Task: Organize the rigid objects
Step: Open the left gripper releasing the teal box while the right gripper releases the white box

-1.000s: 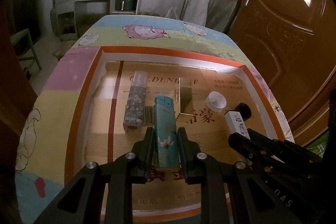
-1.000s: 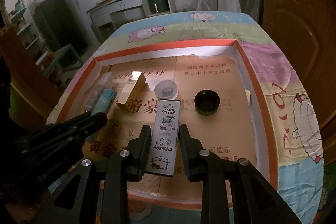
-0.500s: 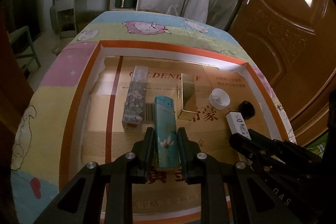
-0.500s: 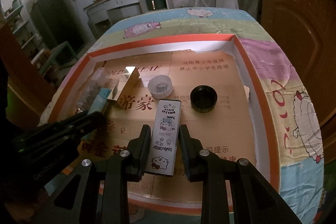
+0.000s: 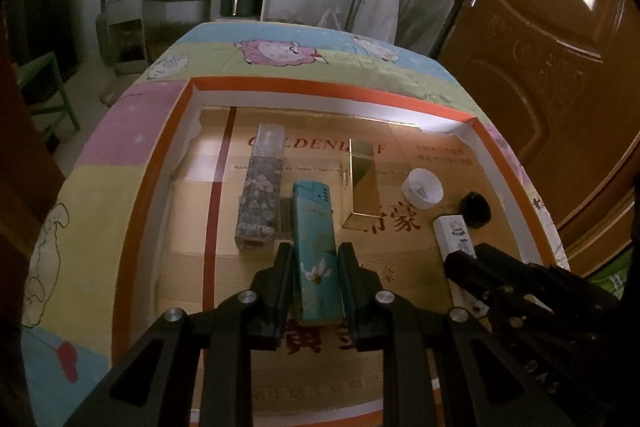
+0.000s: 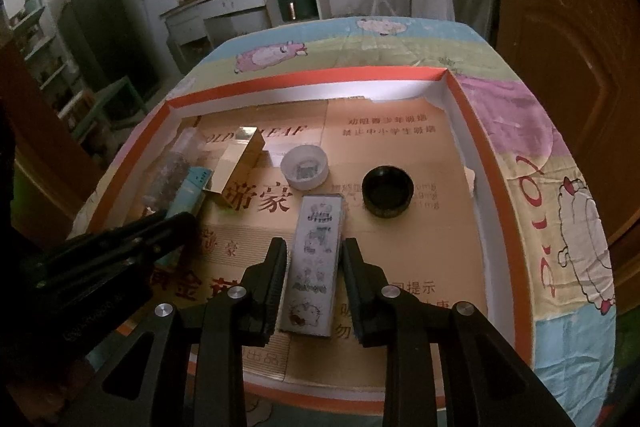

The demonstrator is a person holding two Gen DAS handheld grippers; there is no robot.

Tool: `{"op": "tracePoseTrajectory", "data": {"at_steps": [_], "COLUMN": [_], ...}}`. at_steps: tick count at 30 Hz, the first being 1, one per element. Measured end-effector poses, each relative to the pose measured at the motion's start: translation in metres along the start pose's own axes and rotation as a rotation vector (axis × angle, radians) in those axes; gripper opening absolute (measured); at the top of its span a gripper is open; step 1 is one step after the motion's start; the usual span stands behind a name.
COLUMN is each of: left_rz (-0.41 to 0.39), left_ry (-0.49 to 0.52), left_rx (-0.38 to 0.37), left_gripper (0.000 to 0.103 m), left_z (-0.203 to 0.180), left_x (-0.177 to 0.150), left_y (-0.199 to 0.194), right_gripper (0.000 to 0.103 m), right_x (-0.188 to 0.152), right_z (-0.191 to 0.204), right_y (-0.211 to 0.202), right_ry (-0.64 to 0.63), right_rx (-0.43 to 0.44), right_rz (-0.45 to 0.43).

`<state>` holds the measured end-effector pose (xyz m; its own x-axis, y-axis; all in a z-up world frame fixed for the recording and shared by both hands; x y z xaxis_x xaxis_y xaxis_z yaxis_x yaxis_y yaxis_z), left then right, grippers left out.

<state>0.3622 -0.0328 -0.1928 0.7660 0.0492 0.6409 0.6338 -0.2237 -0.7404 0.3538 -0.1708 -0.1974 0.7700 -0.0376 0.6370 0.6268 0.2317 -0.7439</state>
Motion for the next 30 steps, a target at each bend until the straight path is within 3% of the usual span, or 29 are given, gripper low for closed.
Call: {"op": "tracePoseTrajectory", "data": {"at_steps": [30], "left_rz": [-0.056], "left_ry": [-0.023], "left_rx": [-0.012], "left_gripper": [0.026], "left_z": [0.001], "left_x": [0.002], "left_y": [-0.038], "right_gripper": [0.030], "right_x": [-0.004], "right_z": [0.000], "right_y": [-0.037], "right_ry": [0.028], "right_rx": [0.010], "right_rz": [-0.030]}}
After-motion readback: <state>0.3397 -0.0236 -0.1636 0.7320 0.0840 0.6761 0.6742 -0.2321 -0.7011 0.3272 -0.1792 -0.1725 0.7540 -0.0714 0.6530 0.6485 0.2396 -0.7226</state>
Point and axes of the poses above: each gripper's, at about its wrist camera, not at the fingertips, and y roughly the way its jaws point, z to its left, x to its top, the point moved 4 cm from there along y, roughly the way its jaws point, and after that the axes turned 4 degrees about -z, right-handed, at the moved point
